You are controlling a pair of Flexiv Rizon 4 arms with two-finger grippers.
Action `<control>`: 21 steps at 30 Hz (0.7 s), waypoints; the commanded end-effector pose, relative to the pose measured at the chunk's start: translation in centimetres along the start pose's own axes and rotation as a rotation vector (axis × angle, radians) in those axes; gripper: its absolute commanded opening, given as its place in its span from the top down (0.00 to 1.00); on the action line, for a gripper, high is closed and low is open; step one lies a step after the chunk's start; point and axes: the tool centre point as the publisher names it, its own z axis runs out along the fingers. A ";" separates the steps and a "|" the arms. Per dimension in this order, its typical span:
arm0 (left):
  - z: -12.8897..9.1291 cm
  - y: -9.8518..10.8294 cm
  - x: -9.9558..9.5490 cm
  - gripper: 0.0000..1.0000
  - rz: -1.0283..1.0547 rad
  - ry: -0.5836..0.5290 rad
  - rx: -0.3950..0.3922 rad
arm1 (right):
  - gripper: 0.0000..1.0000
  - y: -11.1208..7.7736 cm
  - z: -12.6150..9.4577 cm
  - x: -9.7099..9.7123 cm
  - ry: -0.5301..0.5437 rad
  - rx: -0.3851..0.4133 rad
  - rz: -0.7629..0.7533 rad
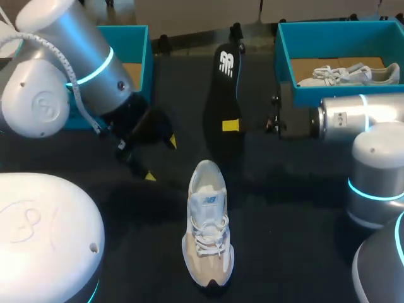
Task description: Take the shoe out of the shoebox, open the shoe tongue, remove and reinsert the insole, then place the shoe into the shoebox
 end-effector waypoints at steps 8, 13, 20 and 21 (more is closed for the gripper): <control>2.3 0.0 1.4 0.00 -0.183 0.079 -0.033 | 1.00 -0.7 0.9 -0.6 -0.012 -0.037 -0.019; 2.6 0.2 1.5 0.00 -0.208 0.100 -0.054 | 1.00 -1.0 0.9 -0.8 -0.008 -0.047 -0.008; 2.6 0.2 1.5 0.00 -0.208 0.100 -0.054 | 1.00 -1.0 0.9 -0.8 -0.008 -0.047 -0.008; 2.6 0.2 1.5 0.00 -0.208 0.100 -0.054 | 1.00 -1.0 0.9 -0.8 -0.008 -0.047 -0.008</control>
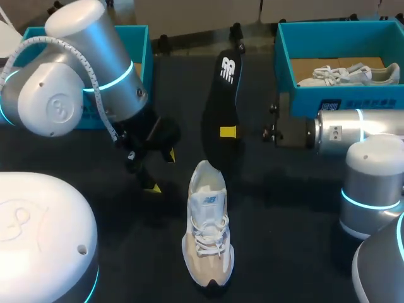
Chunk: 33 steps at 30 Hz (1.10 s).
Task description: Take the shoe out of the shoebox, open the shoe tongue, remove and reinsert the insole, then place the shoe into the shoebox
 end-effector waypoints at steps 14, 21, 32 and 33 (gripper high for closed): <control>1.6 0.8 1.1 0.00 -0.073 -0.004 -0.012 | 1.00 -1.1 1.3 0.1 -0.004 -0.063 -0.079; 3.0 0.9 2.0 0.00 -0.080 -0.013 -0.026 | 1.00 -1.5 2.5 0.5 -0.005 -0.071 -0.114; 4.0 0.9 1.7 0.00 -0.113 -0.009 0.033 | 1.00 -2.5 3.4 0.1 0.000 -0.101 -0.122; 4.1 0.8 1.5 0.00 -0.114 0.001 0.030 | 1.00 -2.6 3.4 0.1 0.000 -0.104 -0.122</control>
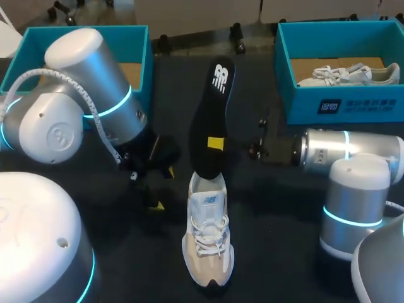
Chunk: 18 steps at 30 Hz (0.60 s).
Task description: Take the shoe out of the shoebox, open the shoe tongue, remove and reinsert the insole, then place the shoe into the shoebox
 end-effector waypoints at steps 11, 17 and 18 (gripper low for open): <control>0.3 0.0 -0.5 0.00 0.000 0.018 -0.003 | 1.00 -0.5 0.6 0.0 0.000 -0.019 0.001; 0.3 0.0 -0.5 0.00 0.000 0.018 -0.003 | 1.00 -0.9 1.4 -0.5 0.006 -0.008 -0.005; 0.3 0.0 -0.5 0.00 0.000 0.018 -0.003 | 1.00 -1.0 1.5 -0.5 0.005 -0.007 -0.006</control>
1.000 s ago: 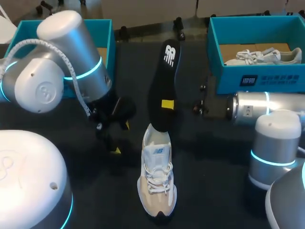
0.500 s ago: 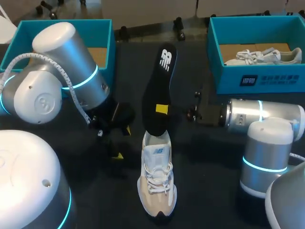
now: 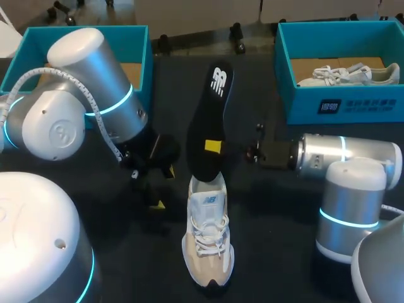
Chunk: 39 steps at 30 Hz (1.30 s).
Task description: Take the shoe out of the shoebox, open the shoe tongue, remove and reinsert the insole, then place the shoe into the shoebox
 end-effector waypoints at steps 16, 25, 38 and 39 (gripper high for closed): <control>0.4 -0.2 0.0 0.00 0.008 -0.011 -0.022 | 1.00 -1.8 1.4 -0.2 0.025 -0.019 -0.030; 0.4 -0.2 0.0 0.00 0.008 -0.011 -0.022 | 1.00 -2.6 1.7 -0.2 0.025 -0.039 -0.023; 0.4 -0.2 0.0 0.00 0.008 -0.011 -0.022 | 1.00 -3.3 1.1 0.3 0.026 -0.062 -0.026; 0.4 -0.2 0.0 0.00 0.008 -0.011 -0.022 | 1.00 -3.4 1.2 0.3 0.027 -0.061 -0.025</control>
